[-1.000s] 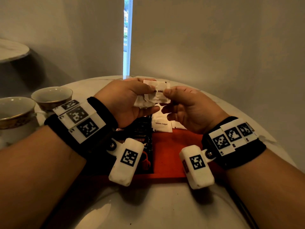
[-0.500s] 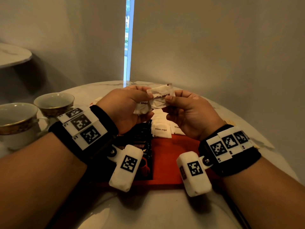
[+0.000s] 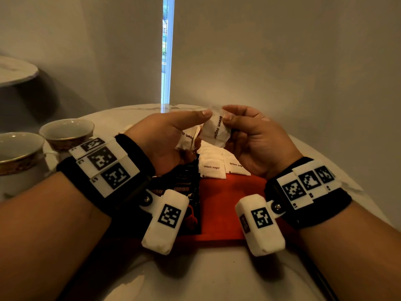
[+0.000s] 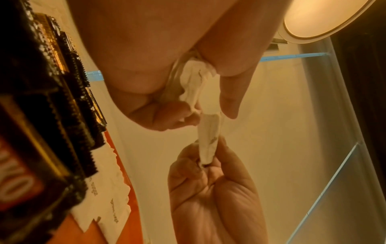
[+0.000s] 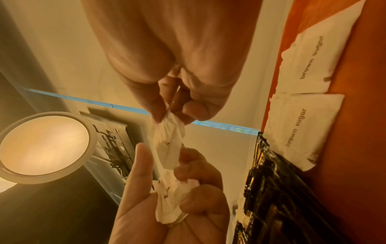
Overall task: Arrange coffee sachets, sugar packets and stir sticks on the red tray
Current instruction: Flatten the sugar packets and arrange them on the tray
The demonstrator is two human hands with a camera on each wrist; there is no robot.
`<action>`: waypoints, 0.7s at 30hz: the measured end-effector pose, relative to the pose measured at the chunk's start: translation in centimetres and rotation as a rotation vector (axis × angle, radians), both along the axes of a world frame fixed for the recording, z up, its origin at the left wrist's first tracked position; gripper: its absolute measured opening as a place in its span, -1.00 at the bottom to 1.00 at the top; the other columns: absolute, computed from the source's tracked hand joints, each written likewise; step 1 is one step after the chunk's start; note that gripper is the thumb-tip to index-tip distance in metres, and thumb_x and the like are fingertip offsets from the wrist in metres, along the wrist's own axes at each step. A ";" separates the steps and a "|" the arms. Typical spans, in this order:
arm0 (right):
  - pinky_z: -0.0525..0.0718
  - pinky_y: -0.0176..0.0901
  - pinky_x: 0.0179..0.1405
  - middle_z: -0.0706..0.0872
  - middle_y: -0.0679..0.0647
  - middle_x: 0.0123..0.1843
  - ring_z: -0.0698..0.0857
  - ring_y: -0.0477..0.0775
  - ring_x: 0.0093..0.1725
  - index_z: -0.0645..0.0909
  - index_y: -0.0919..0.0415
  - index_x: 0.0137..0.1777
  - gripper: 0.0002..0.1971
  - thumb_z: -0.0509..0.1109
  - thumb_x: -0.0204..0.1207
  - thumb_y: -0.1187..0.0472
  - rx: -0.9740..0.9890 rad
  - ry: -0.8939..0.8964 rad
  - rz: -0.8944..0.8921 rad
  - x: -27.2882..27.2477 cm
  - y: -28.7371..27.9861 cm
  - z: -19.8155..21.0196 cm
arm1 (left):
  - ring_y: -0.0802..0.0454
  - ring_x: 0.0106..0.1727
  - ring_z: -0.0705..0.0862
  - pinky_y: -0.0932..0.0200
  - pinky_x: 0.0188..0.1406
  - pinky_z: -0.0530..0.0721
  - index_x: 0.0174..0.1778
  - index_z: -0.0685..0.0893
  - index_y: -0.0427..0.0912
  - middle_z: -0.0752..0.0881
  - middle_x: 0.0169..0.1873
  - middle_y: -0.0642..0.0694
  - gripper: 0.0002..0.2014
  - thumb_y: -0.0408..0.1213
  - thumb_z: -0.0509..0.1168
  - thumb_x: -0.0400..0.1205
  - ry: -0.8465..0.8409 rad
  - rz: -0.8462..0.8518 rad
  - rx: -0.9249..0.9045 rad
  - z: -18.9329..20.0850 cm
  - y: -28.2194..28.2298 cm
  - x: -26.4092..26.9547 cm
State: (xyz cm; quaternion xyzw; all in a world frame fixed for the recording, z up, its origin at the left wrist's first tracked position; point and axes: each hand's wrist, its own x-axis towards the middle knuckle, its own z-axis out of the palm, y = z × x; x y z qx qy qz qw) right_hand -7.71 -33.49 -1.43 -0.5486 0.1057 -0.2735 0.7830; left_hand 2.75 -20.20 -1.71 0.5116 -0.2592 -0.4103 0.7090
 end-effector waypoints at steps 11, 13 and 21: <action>0.56 -0.18 -0.43 0.77 0.22 -0.16 0.68 0.13 -0.24 0.66 0.27 0.03 -0.73 0.50 0.32 0.30 -0.145 0.055 0.016 0.3 0.0 -0.6 | 0.03 -0.42 0.74 0.21 -0.54 0.64 0.03 0.61 -0.19 0.76 -0.21 -0.17 -0.89 -0.46 0.32 0.66 -0.026 0.113 -0.060 -0.1 -0.4 0.1; 0.49 -0.15 -0.41 0.77 0.21 -0.21 0.64 0.09 -0.30 0.67 0.28 0.00 -0.82 0.49 0.39 0.33 -0.210 0.087 0.001 0.2 -0.1 -0.8 | -0.03 -0.36 0.75 0.16 -0.47 0.68 0.00 0.58 -0.21 0.75 -0.13 -0.24 -0.86 -0.51 0.30 0.63 -0.006 0.120 -0.094 -0.2 -0.5 0.6; 0.41 -0.11 -0.38 0.76 0.17 -0.30 0.63 0.07 -0.34 0.71 0.27 -0.11 -0.90 0.41 0.54 0.45 -0.245 0.112 -0.026 -0.1 -0.1 -0.5 | 0.13 -0.49 0.63 0.29 -0.55 0.53 0.35 0.59 -0.33 0.69 -0.18 -0.16 -0.61 -0.24 0.35 0.64 -0.105 0.045 -0.073 -0.2 -0.5 0.2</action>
